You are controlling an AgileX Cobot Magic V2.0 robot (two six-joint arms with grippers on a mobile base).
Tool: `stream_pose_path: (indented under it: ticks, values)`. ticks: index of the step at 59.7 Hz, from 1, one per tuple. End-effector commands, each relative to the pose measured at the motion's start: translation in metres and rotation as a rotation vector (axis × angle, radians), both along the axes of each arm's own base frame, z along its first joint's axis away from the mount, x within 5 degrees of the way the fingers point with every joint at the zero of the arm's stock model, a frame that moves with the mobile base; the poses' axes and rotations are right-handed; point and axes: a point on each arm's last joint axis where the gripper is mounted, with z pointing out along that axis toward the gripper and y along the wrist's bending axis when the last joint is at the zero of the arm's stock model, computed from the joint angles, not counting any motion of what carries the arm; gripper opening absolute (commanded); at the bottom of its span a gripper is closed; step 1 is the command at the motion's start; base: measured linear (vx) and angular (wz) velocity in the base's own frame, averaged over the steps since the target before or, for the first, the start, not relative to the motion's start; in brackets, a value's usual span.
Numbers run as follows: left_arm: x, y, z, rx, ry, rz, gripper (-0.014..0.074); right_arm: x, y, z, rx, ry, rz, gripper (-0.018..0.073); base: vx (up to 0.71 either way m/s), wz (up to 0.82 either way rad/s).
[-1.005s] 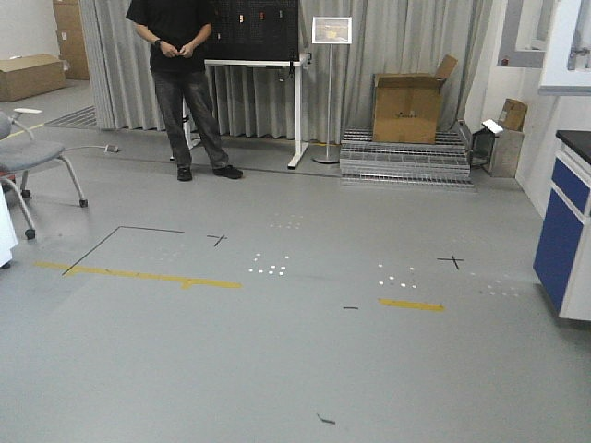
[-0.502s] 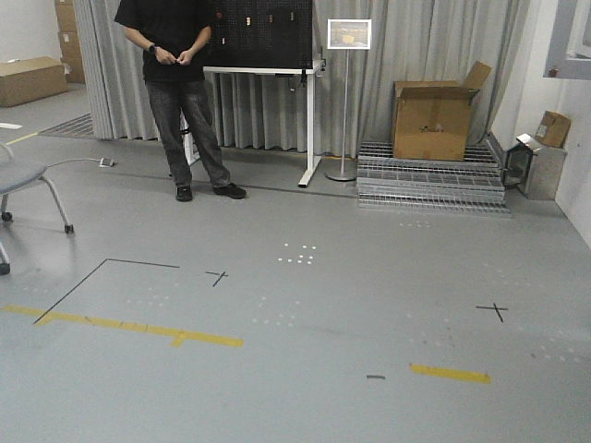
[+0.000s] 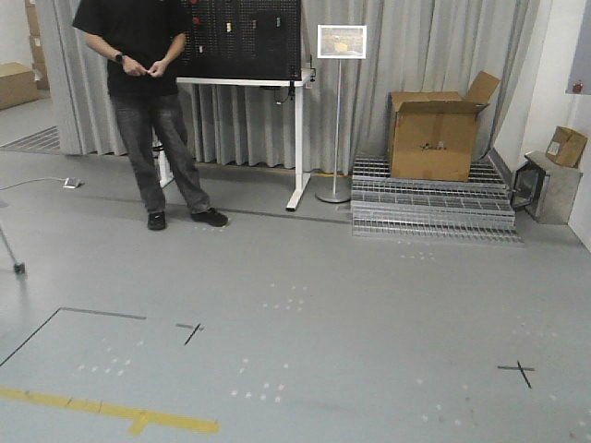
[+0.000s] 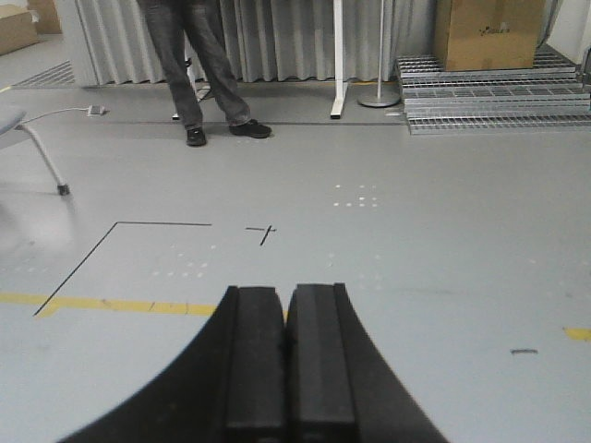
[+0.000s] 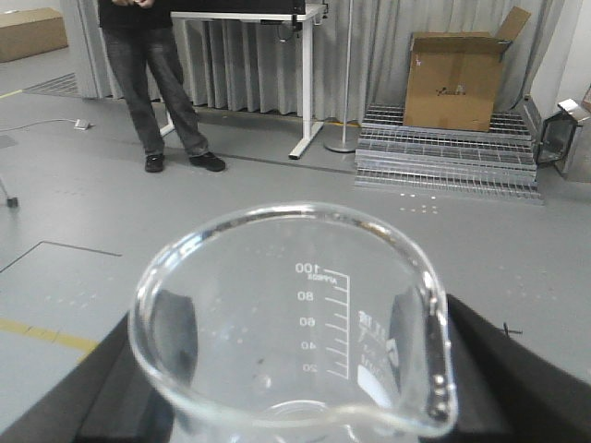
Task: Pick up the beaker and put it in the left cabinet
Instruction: 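Hold the beaker in the right gripper while driving to the cabinet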
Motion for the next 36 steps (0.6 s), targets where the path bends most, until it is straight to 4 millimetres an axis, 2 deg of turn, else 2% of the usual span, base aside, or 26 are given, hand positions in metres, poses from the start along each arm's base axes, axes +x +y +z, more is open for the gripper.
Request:
stream_pose_path:
  ticks: [1, 36]
  values:
    - [0.0000, -0.0013, 0.0119, -0.011, -0.103, -0.014, 0.0004, 0.0002, 0.0011, 0.0138, -0.028, -0.081, 0.019, -0.0001, 0.70, -0.14]
    - [0.0000, -0.0013, 0.0119, -0.011, -0.103, -0.014, 0.0004, 0.0009, 0.0018, 0.0136, -0.028, -0.079, 0.021, -0.0001, 0.71, -0.10]
